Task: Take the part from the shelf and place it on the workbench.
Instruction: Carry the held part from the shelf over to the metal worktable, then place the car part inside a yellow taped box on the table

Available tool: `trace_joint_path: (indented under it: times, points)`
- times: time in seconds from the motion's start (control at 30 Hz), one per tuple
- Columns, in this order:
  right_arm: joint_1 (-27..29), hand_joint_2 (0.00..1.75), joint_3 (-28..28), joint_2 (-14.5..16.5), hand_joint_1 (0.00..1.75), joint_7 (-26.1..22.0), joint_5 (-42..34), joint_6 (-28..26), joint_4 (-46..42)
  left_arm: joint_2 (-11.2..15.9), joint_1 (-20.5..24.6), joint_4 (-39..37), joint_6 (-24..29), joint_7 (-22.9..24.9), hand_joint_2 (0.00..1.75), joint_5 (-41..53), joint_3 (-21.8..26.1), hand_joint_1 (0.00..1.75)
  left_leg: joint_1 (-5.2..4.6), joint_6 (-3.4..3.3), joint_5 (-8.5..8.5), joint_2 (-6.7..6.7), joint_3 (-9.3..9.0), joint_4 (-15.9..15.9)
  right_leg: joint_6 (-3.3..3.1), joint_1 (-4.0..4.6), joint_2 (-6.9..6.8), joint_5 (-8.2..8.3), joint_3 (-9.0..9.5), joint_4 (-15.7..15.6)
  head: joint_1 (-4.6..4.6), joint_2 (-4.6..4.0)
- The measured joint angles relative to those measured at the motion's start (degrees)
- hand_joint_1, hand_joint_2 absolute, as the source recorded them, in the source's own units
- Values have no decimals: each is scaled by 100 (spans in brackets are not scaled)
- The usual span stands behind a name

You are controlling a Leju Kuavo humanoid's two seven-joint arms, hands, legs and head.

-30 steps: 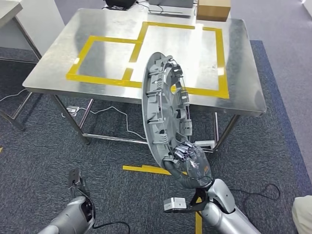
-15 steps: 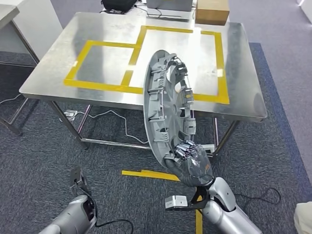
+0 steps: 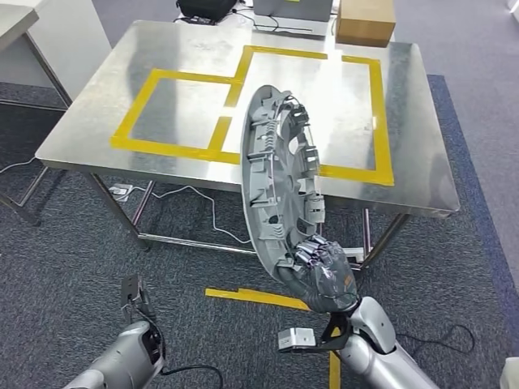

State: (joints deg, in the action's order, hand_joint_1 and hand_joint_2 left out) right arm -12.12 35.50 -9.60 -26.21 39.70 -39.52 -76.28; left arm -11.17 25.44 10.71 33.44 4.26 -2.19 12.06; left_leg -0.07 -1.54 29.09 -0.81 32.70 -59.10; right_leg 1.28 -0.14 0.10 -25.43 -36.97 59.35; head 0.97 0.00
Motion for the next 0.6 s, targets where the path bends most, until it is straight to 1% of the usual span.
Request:
trace_joint_path:
  times: [0.07,0.1,0.13,0.17,0.2,0.23,0.27,0.3,0.33,0.37,0.4,0.43,0.47,0.53,0.6]
  points:
    - [-1,175,-2,-9,175,-7,-21,0,-1,-2,1,1,-2,8,0,4,0,0,2,57,41,11,-9,-6,-35,-20,15,-61,51,-76,-6,0]
    - [0,175,-3,-13,175,-10,-33,0,-1,-2,8,1,-2,8,0,9,0,0,4,89,95,18,14,-84,-64,-36,15,-78,88,-99,2,0]
    - [-1,175,-3,-15,175,-13,-45,0,0,-1,16,2,-2,9,0,14,-1,0,9,123,192,24,95,-273,-90,-53,11,-97,133,-122,13,0]
    - [-1,175,-2,-16,175,-16,-56,0,3,2,17,2,-2,9,0,18,-1,0,21,149,322,30,245,-581,-111,-60,7,-122,177,-134,22,0]
    - [1,175,-2,-17,175,-20,-64,0,10,6,10,1,-2,9,0,19,-2,0,31,171,459,33,447,-965,-130,-61,4,-154,214,-136,32,0]
    - [7,175,1,-19,175,-24,-70,0,21,12,-8,1,-2,9,0,18,-2,0,40,187,549,35,654,-1317,-135,-61,6,-186,251,-135,31,0]
    - [13,175,5,-21,175,-29,-73,0,32,17,-28,0,-2,9,0,16,-1,0,44,196,537,36,811,-1537,-135,-61,13,-220,295,-134,32,0]
    - [16,175,10,-22,175,-38,-77,0,40,21,-42,0,-2,9,0,11,-1,0,46,197,398,36,884,-1551,-132,-61,22,-258,347,-133,33,0]
    - [17,175,14,-22,175,-48,-83,0,45,24,-47,0,-2,8,0,7,0,0,46,189,142,37,859,-1344,-124,-61,29,-301,412,-132,33,0]
    - [17,175,16,-22,175,-58,-88,0,47,27,-45,0,-2,8,0,3,0,0,44,173,-157,38,765,-991,-109,-61,32,-349,478,-133,32,0]
    - [12,175,17,-22,175,-69,-94,0,50,31,-41,-1,-2,7,0,-1,0,0,34,153,-378,39,660,-673,-90,-55,35,-391,533,-139,28,-1]
    - [7,175,18,-22,175,-77,-99,0,54,33,-37,-1,-1,7,0,-1,0,0,21,128,-505,41,560,-400,-65,-49,41,-420,561,-140,28,-1]
    - [0,175,20,-22,175,-84,-102,-1,57,36,-36,-2,-1,8,0,-3,0,0,7,101,-504,41,493,-226,-38,-44,44,-436,558,-142,26,-1]
    - [-16,175,28,-22,175,-90,-104,-2,61,38,-34,-2,1,9,0,-8,0,0,-2,49,-392,33,435,-91,18,-39,42,-442,526,-153,25,0]
    - [-35,175,34,-22,175,-93,-109,-2,61,38,-32,-1,1,8,0,-10,0,0,27,-1,-338,23,370,-22,78,-40,29,-507,486,-102,9,0]
